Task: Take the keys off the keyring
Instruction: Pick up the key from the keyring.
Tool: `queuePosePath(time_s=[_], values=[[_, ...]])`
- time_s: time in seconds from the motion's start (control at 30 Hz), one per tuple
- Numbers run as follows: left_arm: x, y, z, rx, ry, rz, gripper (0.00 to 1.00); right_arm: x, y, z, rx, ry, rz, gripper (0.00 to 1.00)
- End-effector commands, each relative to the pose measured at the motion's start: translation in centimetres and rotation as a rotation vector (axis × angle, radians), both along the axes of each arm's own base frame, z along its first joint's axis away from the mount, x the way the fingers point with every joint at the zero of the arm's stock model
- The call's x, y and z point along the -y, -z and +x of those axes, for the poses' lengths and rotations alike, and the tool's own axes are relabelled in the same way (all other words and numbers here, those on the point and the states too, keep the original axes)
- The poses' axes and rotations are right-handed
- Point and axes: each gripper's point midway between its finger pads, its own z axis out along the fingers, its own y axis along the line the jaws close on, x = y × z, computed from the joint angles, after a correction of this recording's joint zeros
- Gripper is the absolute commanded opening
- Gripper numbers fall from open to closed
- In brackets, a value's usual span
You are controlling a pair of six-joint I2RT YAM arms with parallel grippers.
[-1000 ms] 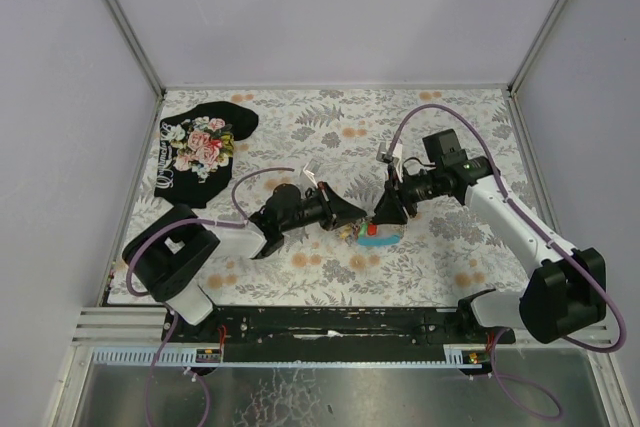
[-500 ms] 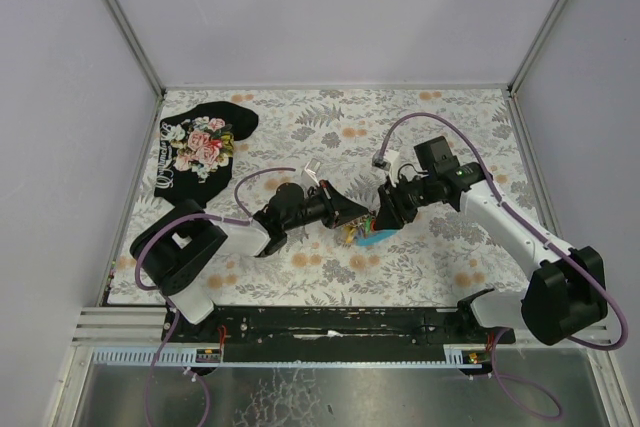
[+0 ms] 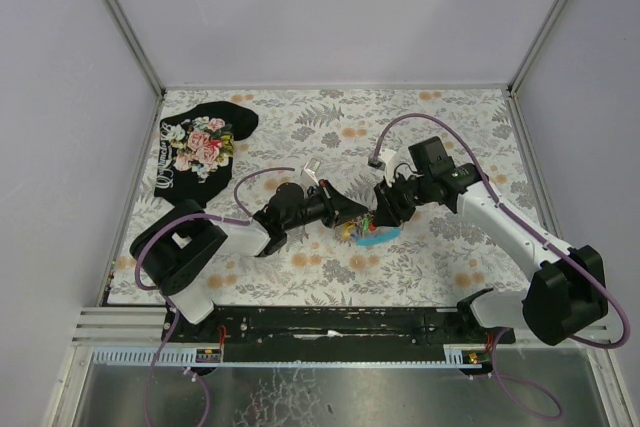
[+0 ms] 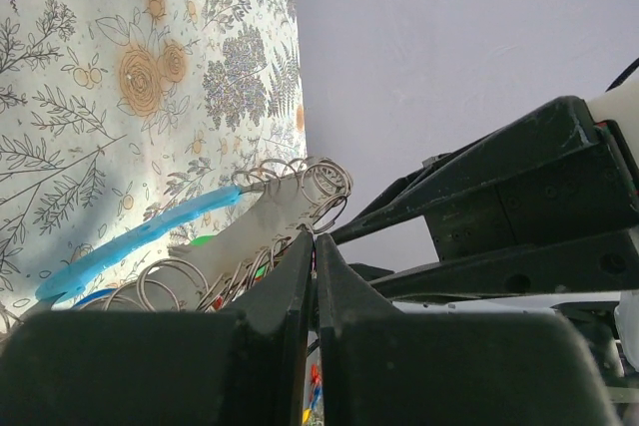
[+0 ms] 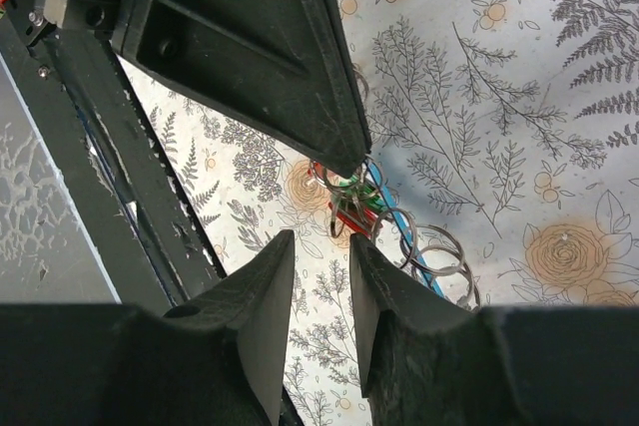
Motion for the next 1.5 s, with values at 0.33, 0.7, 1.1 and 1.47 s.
queuePosePath(time_s=[0.33, 0.7, 1.1, 1.47], values=[[0.7, -2.9, 0.6, 0.075, -0.015, -0.061, 0.0, -0.9, -1.4, 2.4, 0.104, 0.026, -0.028, 0.27], [0.8, -2.9, 0.4, 0.075, -0.01, -0.059, 0.0, -1.8, -1.1, 1.8, 0.081, -0.022, -0.011, 0.11], [-1.0, -5.9, -0.1, 0.21, -0.037, -0.076, 0.24, -1.7, -5.2, 0.4, 0.019, -0.105, 0.182, 0.0], [-4.2, -7.8, -1.8, 0.502, -0.039, 0.106, 0.35, -2.0, -8.7, -0.3, -0.12, -0.22, 0.352, 0.0]])
